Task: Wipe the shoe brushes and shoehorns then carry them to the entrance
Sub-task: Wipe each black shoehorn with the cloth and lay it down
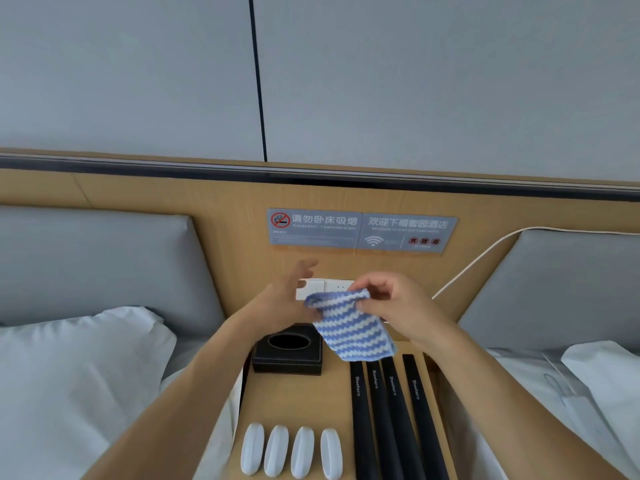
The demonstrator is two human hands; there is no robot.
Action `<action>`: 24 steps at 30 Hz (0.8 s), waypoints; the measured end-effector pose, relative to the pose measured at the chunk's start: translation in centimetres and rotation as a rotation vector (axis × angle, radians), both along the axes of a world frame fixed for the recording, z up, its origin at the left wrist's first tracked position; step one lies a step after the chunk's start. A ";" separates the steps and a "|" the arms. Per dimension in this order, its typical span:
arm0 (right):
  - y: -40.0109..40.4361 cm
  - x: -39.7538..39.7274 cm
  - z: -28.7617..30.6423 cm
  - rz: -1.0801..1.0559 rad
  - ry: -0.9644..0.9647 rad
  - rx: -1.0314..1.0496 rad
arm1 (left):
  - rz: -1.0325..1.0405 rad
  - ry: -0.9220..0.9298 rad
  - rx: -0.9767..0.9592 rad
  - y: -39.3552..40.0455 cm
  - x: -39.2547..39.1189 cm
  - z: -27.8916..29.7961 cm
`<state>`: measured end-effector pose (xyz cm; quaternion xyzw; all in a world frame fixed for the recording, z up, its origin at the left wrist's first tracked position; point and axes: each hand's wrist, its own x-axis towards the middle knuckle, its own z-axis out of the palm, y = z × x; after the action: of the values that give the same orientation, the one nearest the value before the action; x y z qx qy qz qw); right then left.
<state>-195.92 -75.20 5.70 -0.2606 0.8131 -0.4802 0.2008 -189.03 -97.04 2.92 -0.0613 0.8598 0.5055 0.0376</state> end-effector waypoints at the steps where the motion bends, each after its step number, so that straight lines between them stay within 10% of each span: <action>1: 0.1 0.0 -0.2 0.023 -0.030 -0.011 | -0.036 -0.060 0.186 -0.5 0.6 -1.2; 7: 0.1 -0.3 -4.8 -0.035 -0.300 -0.040 | 0.133 -0.102 0.632 -0.4 3.4 -6.9; 24: -3.9 2.5 -24.7 -0.344 -0.969 0.082 | 0.485 -0.640 0.594 -0.9 6.0 -21.3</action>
<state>-193.42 -79.11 -19.01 0.1375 0.6761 -0.5395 0.4827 -183.02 -97.97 -18.35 -0.3981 0.5852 0.6784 0.1968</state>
